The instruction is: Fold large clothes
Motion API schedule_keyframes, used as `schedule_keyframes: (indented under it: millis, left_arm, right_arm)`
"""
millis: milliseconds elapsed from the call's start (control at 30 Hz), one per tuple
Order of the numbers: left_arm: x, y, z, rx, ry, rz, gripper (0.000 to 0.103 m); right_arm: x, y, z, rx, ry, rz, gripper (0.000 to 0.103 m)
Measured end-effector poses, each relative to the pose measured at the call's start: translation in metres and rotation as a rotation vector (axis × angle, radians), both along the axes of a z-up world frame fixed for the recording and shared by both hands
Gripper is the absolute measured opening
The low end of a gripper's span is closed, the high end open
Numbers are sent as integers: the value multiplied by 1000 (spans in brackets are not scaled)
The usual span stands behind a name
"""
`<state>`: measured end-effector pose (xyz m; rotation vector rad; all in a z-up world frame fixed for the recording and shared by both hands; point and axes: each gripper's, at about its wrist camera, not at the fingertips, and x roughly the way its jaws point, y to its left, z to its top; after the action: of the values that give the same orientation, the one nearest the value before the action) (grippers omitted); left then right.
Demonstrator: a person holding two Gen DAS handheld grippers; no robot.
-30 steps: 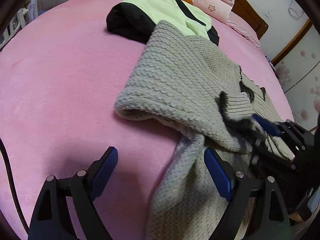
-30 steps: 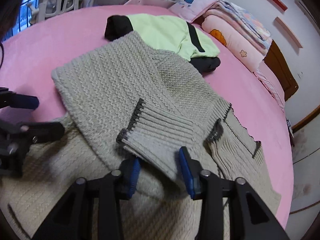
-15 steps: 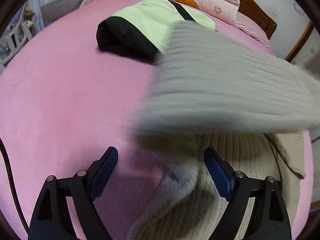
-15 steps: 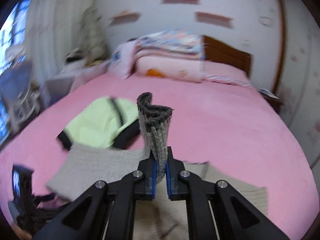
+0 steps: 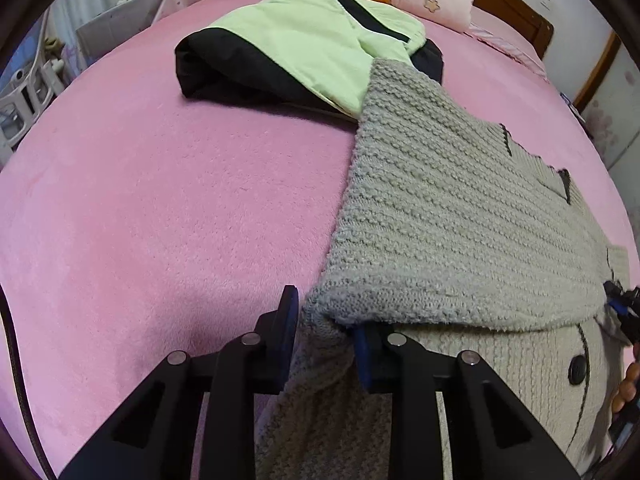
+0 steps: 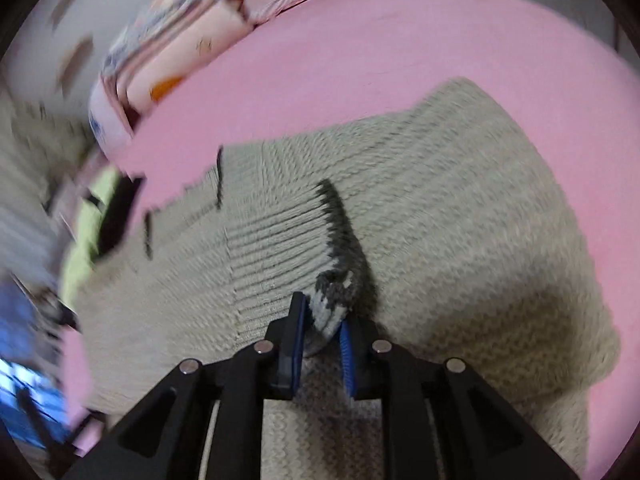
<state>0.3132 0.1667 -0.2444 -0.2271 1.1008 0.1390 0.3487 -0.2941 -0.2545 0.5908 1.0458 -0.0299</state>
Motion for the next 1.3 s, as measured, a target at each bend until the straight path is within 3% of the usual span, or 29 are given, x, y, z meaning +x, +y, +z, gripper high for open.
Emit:
schedule_keyframes:
  millis: [100, 167, 233, 333, 500, 600, 700, 800, 867, 967, 1100, 1200, 1300]
  left_arm:
    - [-5, -1, 12, -10, 9, -49, 31]
    - [-12, -4, 26, -16, -17, -88, 43]
    - [-21, -8, 46, 13, -68, -111, 62]
    - [-21, -20, 71, 65, -142, -145, 66]
    - [10, -50, 87, 66, -213, -195, 66]
    - [39, -73, 73, 68, -206, -221, 66]
    - [68, -86, 42, 73, -129, -237, 66]
    - [81, -86, 10, 118, -43, -220, 57]
    - [86, -78, -5, 121, -20, -220, 57]
    - [83, -73, -6, 95, -43, -240, 57]
    - [81, -74, 0, 99, -32, -248, 58]
    - [74, -73, 17, 39, -30, -239, 61]
    - [59, -79, 42, 4, -58, -245, 77]
  right_arm:
    - [-4, 2, 15, -56, -18, 6, 20]
    - [-9, 8, 33, -129, -52, 26, 20]
    - [-14, 13, 51, -198, -84, 38, 21]
    - [-13, 27, 71, -293, -122, 67, 23]
    - [-4, 77, 88, -381, -185, 206, 23]
    - [9, 108, 78, -409, -185, 289, 23]
    - [21, 120, 52, -419, -124, 327, 23]
    - [28, 104, 23, -498, -36, 294, 23]
    - [27, 84, 11, -550, 4, 248, 23]
    - [16, 46, 12, -485, -7, 194, 22]
    - [0, 22, 27, -497, 15, 153, 25]
    - [-14, 14, 43, -430, 1, 138, 25]
    - [-33, 13, 65, -382, -24, 126, 25]
